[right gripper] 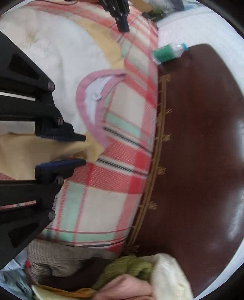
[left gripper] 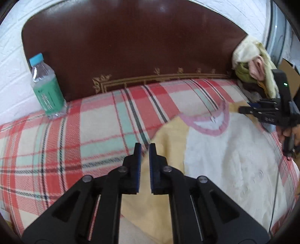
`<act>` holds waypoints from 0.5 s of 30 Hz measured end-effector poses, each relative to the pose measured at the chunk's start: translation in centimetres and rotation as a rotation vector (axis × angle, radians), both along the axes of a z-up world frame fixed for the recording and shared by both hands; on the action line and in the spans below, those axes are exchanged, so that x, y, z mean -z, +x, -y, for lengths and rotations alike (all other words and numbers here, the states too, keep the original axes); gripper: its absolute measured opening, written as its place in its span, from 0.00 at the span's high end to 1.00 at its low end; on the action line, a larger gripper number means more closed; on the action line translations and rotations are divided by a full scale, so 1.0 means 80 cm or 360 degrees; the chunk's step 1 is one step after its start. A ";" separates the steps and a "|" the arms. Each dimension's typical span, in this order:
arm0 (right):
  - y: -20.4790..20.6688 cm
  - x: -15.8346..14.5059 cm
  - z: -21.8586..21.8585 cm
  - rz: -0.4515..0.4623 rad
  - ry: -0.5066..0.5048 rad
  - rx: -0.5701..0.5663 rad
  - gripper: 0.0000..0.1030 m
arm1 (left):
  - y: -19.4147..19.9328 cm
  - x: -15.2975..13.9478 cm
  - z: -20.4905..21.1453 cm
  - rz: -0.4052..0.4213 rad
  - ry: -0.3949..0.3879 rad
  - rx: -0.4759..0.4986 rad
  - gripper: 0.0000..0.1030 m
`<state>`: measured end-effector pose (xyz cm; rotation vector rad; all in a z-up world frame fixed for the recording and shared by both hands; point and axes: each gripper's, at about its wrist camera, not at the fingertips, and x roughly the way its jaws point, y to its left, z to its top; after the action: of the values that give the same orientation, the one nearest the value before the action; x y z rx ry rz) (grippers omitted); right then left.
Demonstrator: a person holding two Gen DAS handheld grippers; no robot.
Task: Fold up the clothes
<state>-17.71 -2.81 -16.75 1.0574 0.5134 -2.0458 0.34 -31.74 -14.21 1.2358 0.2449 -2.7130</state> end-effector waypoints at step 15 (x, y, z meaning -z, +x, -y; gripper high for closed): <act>0.065 -0.012 -0.095 0.0279 -0.0346 -0.0055 0.50 | 0.034 0.054 -0.001 0.0151 0.0208 0.0069 0.66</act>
<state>-12.48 4.82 -15.81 1.0748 0.2124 -1.9077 3.04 -31.63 -18.51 1.4161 0.3940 -2.7034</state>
